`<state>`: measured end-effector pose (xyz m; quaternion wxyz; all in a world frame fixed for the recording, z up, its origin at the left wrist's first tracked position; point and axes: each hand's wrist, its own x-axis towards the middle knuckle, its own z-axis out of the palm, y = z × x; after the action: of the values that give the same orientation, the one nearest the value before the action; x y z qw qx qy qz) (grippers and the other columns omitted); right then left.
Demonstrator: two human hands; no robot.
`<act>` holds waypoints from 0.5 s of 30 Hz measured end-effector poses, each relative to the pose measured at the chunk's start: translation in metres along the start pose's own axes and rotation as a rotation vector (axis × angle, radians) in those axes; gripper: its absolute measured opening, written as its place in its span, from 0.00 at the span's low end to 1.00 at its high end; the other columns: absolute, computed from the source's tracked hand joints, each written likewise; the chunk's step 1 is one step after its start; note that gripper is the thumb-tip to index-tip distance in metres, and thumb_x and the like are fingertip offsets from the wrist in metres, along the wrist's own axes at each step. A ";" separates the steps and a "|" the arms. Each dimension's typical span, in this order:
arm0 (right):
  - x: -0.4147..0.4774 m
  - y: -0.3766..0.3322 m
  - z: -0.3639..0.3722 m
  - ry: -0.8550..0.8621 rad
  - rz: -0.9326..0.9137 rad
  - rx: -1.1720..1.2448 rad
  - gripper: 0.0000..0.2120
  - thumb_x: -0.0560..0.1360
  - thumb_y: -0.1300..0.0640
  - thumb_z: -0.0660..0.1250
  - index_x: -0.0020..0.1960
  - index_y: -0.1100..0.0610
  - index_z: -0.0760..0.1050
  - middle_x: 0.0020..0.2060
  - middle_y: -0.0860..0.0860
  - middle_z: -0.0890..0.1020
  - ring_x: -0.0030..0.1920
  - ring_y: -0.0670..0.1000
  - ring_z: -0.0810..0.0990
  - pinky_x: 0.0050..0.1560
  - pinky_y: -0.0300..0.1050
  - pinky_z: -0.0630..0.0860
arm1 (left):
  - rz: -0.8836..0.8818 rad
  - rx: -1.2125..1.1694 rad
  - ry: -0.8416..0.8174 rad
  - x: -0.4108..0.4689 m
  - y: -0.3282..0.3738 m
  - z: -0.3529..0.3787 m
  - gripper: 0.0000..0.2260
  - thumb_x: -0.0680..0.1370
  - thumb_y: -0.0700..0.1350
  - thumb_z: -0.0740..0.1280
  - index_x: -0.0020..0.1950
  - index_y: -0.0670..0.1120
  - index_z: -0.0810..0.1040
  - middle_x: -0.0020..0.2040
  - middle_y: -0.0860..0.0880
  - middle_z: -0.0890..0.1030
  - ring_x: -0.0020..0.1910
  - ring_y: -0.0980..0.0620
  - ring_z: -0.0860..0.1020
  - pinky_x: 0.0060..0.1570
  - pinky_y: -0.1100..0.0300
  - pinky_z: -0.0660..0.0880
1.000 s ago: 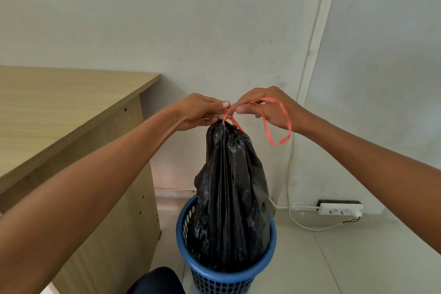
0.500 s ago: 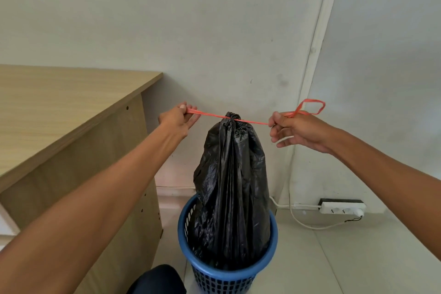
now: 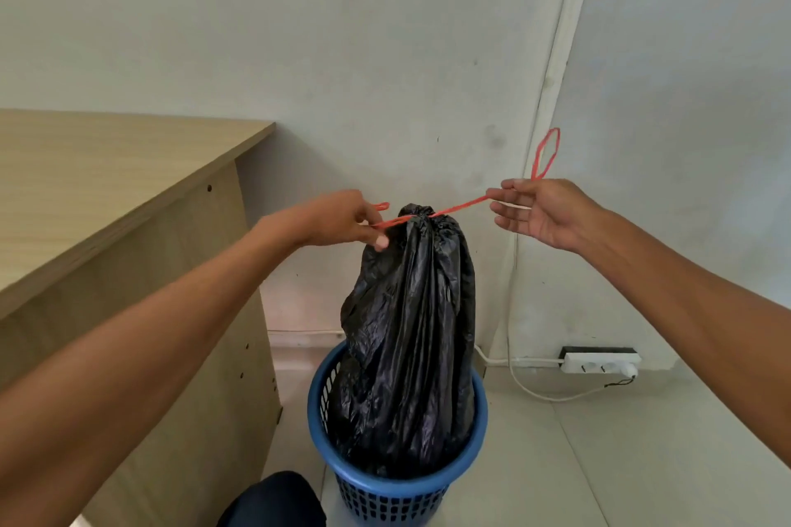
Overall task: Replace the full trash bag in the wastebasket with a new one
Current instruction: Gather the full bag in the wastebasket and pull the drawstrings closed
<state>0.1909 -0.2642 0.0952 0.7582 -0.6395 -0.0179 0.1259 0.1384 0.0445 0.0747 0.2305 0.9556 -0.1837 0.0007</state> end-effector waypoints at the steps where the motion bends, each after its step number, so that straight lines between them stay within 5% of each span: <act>1: 0.001 0.002 0.001 0.050 0.041 -0.022 0.07 0.82 0.65 0.57 0.58 0.62 0.70 0.59 0.61 0.82 0.43 0.56 0.83 0.36 0.48 0.83 | 0.043 -0.031 0.029 0.003 0.002 -0.001 0.12 0.78 0.55 0.70 0.49 0.47 0.86 0.61 0.48 0.81 0.72 0.60 0.67 0.65 0.55 0.67; 5: -0.004 0.006 0.008 0.259 0.211 -0.224 0.29 0.78 0.67 0.61 0.76 0.58 0.56 0.75 0.62 0.61 0.62 0.66 0.76 0.55 0.64 0.78 | 0.060 -0.089 0.161 0.010 0.007 -0.004 0.13 0.81 0.57 0.64 0.48 0.52 0.85 0.44 0.49 0.79 0.75 0.45 0.66 0.70 0.47 0.65; 8: -0.014 0.018 0.027 0.257 -0.065 -0.748 0.39 0.79 0.61 0.63 0.81 0.53 0.43 0.79 0.62 0.51 0.77 0.64 0.56 0.74 0.62 0.60 | -0.123 0.121 0.175 0.013 0.011 -0.003 0.13 0.82 0.61 0.58 0.46 0.63 0.80 0.68 0.40 0.70 0.78 0.41 0.51 0.74 0.44 0.56; 10: -0.013 0.031 0.037 0.083 -0.389 -1.158 0.31 0.79 0.51 0.64 0.80 0.47 0.57 0.78 0.60 0.55 0.78 0.60 0.51 0.76 0.58 0.53 | -0.119 0.098 0.213 0.013 0.018 -0.003 0.12 0.83 0.58 0.57 0.47 0.63 0.79 0.73 0.40 0.64 0.79 0.41 0.48 0.75 0.44 0.52; 11: -0.011 0.037 0.040 0.000 -0.502 -1.281 0.26 0.79 0.46 0.65 0.75 0.46 0.67 0.76 0.60 0.62 0.77 0.59 0.56 0.76 0.58 0.55 | -0.082 0.074 0.238 0.013 0.022 -0.004 0.13 0.84 0.55 0.57 0.48 0.60 0.80 0.71 0.41 0.68 0.78 0.41 0.54 0.73 0.46 0.55; 13: -0.010 0.043 0.042 -0.109 -0.573 -1.296 0.17 0.77 0.41 0.66 0.61 0.48 0.80 0.62 0.53 0.79 0.65 0.55 0.75 0.67 0.56 0.71 | 0.000 0.029 0.273 0.012 0.026 -0.006 0.13 0.85 0.51 0.58 0.47 0.54 0.81 0.57 0.45 0.78 0.66 0.41 0.71 0.62 0.50 0.67; 15: -0.013 0.046 0.045 -0.109 -0.551 -1.196 0.11 0.78 0.43 0.67 0.52 0.49 0.81 0.47 0.47 0.84 0.49 0.51 0.81 0.51 0.48 0.77 | 0.006 -0.061 0.282 0.009 0.024 -0.006 0.14 0.85 0.52 0.58 0.46 0.51 0.81 0.50 0.47 0.80 0.56 0.42 0.77 0.58 0.49 0.71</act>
<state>0.1623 -0.2170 0.0601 0.2747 -0.9152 -0.2859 -0.0722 0.1385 0.0240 0.0919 0.2830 0.9379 -0.1523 0.1304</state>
